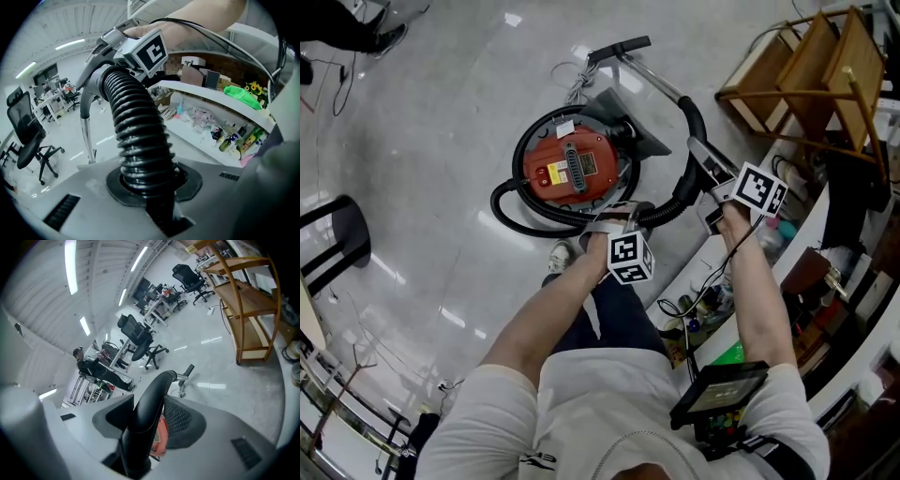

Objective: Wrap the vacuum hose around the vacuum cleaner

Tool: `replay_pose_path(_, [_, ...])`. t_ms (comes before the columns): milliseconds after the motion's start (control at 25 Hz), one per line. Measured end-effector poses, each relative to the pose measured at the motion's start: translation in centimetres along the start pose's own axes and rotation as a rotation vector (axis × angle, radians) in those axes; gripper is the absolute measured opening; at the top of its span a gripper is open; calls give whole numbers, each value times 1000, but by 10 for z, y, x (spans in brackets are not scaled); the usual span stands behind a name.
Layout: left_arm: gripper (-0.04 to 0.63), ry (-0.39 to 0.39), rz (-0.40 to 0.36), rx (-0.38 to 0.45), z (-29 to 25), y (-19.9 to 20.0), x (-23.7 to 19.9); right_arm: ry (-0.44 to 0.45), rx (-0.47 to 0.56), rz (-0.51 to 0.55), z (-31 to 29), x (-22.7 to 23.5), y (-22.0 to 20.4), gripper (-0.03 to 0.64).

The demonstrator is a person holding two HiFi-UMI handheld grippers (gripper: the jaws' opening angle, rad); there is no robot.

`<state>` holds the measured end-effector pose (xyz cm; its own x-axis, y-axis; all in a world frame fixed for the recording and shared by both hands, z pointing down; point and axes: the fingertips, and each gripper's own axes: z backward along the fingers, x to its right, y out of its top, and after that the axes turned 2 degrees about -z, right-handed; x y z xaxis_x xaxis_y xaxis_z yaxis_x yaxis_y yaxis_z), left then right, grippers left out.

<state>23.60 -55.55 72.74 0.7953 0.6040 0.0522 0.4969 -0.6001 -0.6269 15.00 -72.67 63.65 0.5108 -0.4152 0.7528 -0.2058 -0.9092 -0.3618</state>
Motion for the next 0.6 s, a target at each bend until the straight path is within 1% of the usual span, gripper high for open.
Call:
replay_pose_path(320, [74,52,-5,37,22,17,-23,51,15,42,-7,-42,20,206])
replay_pose_path(600, [74,88,-22,62,40,30,-34,90,-7,75,-6,-70,29,202])
